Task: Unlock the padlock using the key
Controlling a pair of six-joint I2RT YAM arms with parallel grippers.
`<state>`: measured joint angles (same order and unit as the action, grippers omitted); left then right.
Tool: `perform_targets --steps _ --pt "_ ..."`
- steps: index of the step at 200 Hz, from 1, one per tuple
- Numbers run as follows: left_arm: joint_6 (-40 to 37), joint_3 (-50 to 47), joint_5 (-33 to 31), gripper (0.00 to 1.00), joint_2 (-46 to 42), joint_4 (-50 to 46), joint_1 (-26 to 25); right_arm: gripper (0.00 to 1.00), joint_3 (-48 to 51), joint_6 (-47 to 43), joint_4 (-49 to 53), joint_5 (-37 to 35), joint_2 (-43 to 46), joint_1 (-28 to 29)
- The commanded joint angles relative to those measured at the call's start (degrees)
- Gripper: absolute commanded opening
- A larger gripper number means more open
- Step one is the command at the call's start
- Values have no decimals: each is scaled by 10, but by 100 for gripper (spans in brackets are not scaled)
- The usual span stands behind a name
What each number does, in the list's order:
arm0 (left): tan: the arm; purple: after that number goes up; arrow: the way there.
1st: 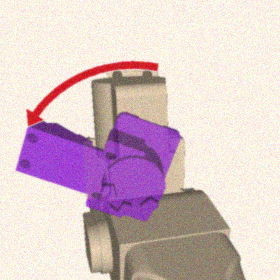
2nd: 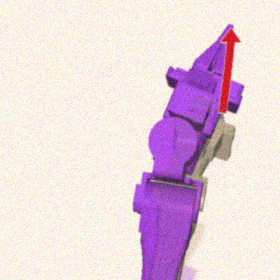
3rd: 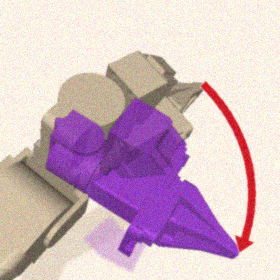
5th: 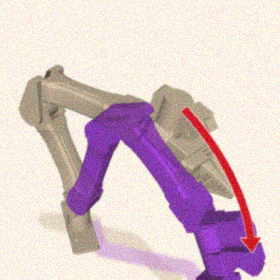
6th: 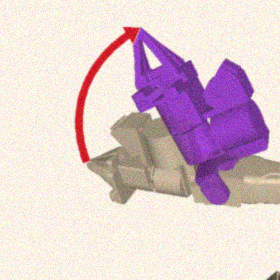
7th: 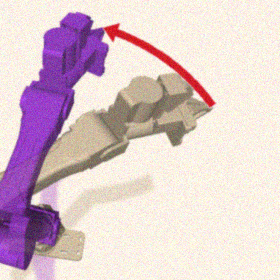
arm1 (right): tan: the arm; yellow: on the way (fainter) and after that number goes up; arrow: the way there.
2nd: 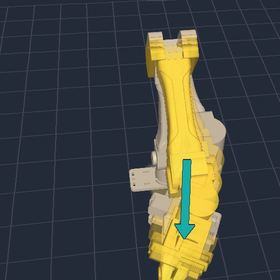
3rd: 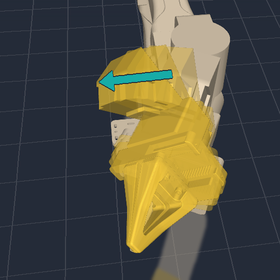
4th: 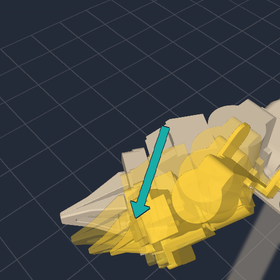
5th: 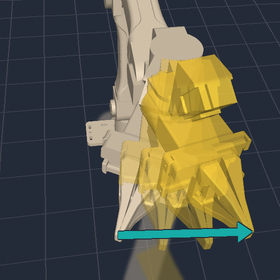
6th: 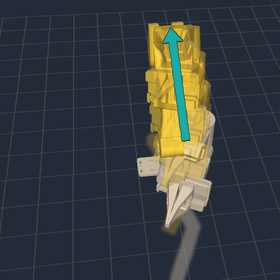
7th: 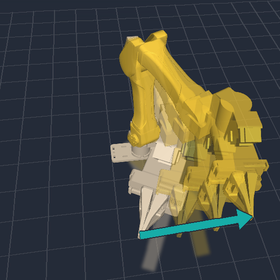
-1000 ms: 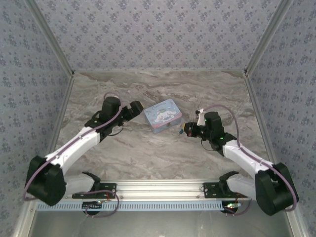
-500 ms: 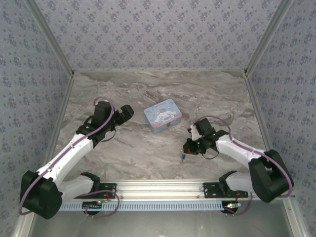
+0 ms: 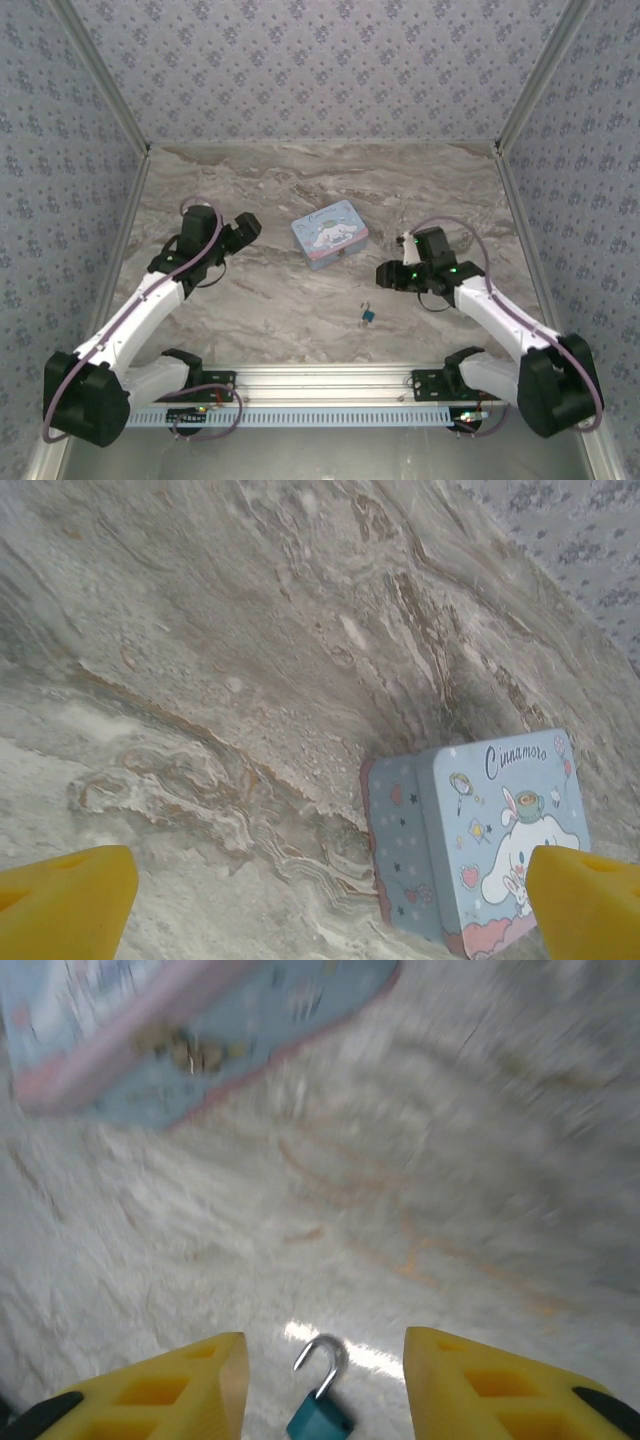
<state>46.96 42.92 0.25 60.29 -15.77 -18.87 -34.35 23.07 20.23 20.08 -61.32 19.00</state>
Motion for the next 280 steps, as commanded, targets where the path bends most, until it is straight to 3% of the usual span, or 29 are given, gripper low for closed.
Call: perform_targets --steps 1,30,55,80,99,150,180,211,246,256,280 --pt "-49 -4 -27 99 -34 -12 22 55 -14 -43 21 -67 54 -36" --pt "-114 -37 -126 99 -86 13 39 73 3 -83 -24 -148 115 -85" --pt "-196 -101 -235 99 -130 102 45 99 18 -115 -74 -181 126 -142" --pt "-291 -189 -293 99 -149 241 49 100 54 -139 -172 -153 100 -211" --pt "-333 -207 -309 99 -144 257 53 100 94 -151 -272 -156 57 -237" --pt "-381 -257 -292 99 -117 315 84 100 171 -186 -574 -167 -96 -250" --pt "-393 -276 -254 99 -114 350 101 100 182 -214 -655 -170 -130 -250" --pt "-414 -284 -214 99 -92 393 118 100 176 -213 -708 -150 -193 -255" --pt "-440 -286 -171 100 -25 471 125 100 131 -237 -690 -148 -262 -235" --pt "-453 -284 -161 99 4 503 126 100 117 -244 -649 -167 -255 -226" --pt "-475 -279 -149 99 78 581 127 100 120 -244 -661 -170 -259 -224"
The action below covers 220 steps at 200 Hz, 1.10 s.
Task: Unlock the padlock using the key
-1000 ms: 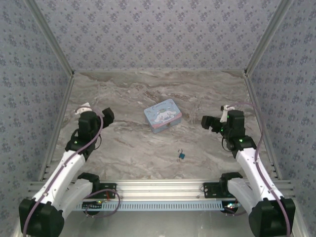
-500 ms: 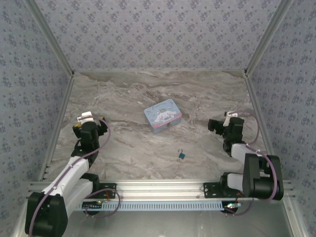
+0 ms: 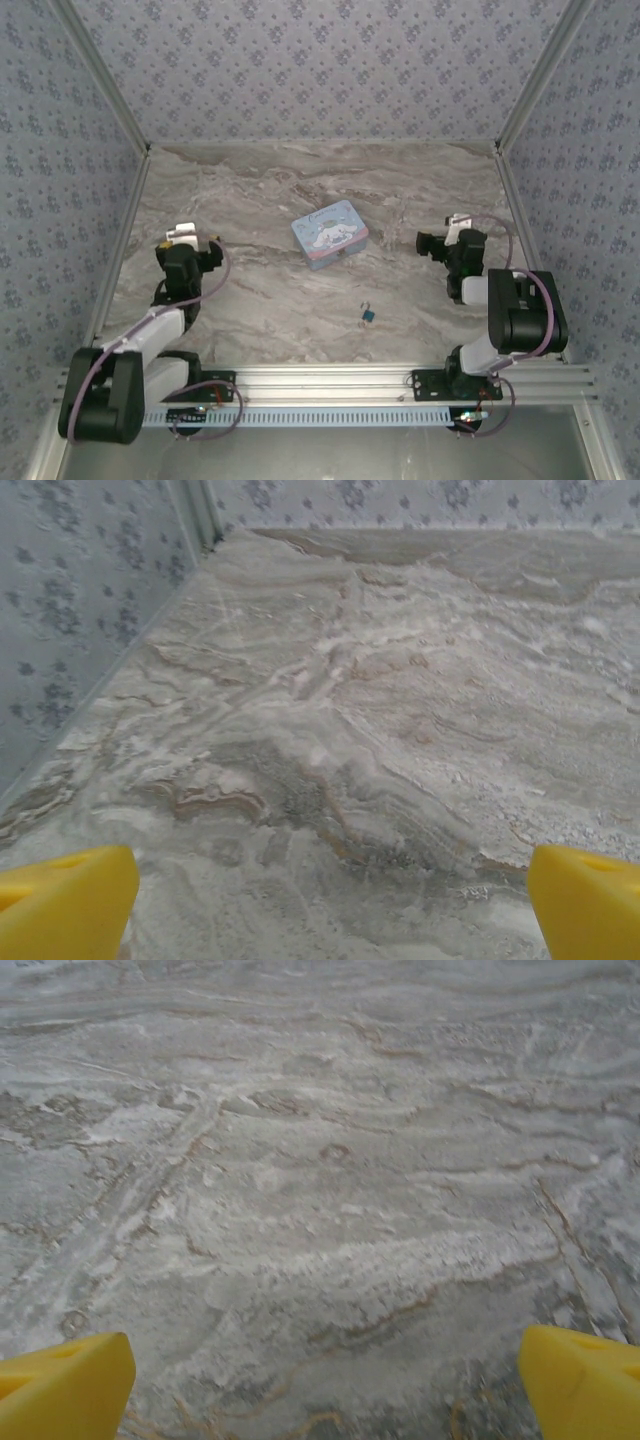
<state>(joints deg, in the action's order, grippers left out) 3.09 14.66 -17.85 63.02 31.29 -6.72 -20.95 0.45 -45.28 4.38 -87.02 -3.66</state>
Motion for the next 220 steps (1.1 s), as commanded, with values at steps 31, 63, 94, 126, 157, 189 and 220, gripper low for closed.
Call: perform_targets --steps 31,63,94,126,157,189,220 --pt "-63 14 62 99 124 178 9 100 -15 -18 -2 -15 -1 4" --pt "-69 15 105 99 193 241 19 100 -15 -19 -2 -18 -1 6" --pt "-36 66 103 100 248 195 45 100 -15 -19 -2 -20 -1 7" --pt "-9 87 166 99 248 157 87 100 -16 -21 -2 -28 -1 10" --pt "-11 89 161 100 248 154 83 100 -16 -21 -2 -28 -1 11" --pt "-16 91 150 99 248 150 75 100 -16 -22 -2 -32 -1 12" --pt "-17 91 149 100 248 150 74 100 -18 -22 2 -48 -1 17"
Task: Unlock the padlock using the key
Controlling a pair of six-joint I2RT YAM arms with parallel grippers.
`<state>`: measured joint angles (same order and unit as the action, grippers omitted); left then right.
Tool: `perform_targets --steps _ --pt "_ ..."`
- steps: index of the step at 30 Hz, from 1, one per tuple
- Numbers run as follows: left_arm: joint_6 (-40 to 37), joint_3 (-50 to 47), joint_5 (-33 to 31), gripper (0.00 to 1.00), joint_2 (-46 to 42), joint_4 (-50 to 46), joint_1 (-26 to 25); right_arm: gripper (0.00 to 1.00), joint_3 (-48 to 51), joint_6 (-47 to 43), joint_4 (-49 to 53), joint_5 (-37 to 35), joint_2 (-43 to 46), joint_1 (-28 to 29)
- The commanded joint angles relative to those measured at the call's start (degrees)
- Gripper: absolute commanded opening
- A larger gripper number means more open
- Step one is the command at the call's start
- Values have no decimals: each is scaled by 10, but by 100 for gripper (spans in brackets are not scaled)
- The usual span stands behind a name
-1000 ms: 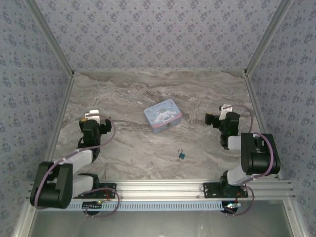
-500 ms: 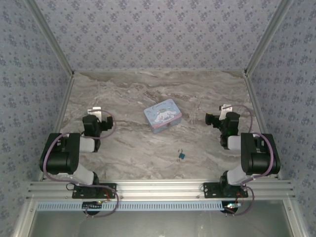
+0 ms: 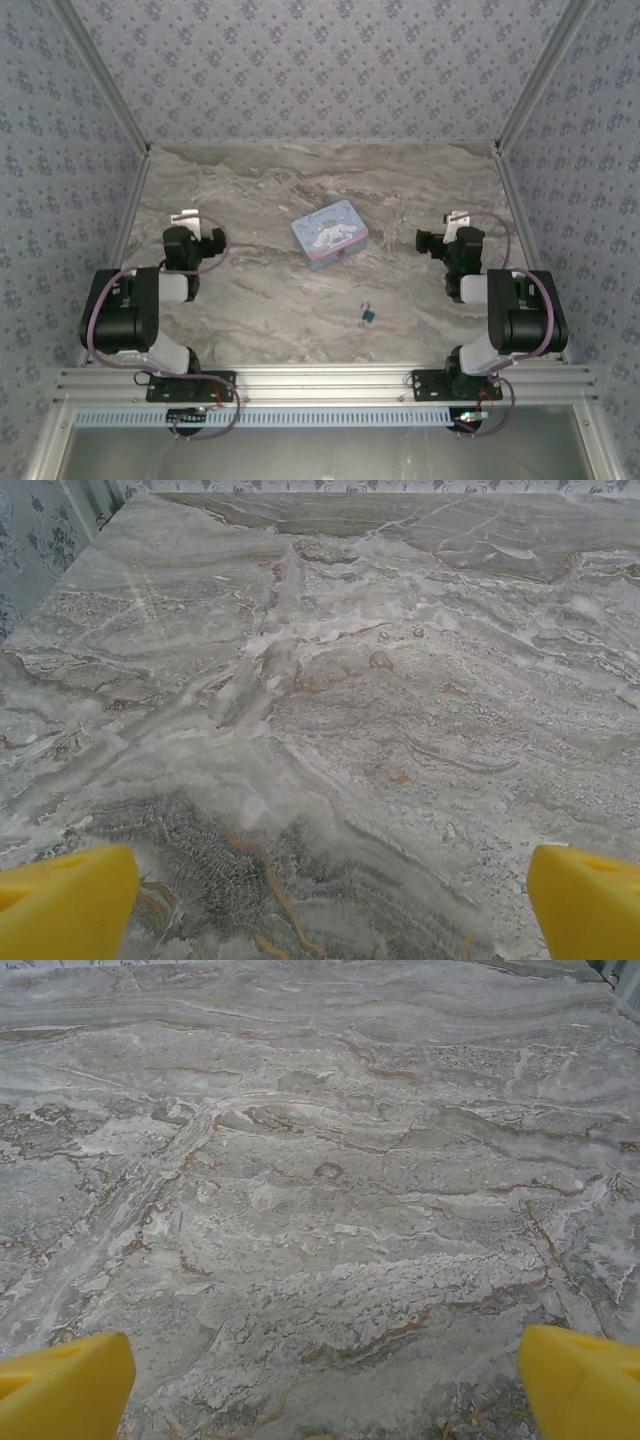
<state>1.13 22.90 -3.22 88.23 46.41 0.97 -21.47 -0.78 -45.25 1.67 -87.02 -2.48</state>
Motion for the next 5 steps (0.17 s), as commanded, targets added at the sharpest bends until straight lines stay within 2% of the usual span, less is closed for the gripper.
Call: perform_targets --steps 1,5 --pt "3 8 3 100 -4 -1 -3 100 -13 -10 2 -21 -1 6" --pt "3 8 2 99 -4 -1 -2 100 -13 -8 2 -17 -1 5"
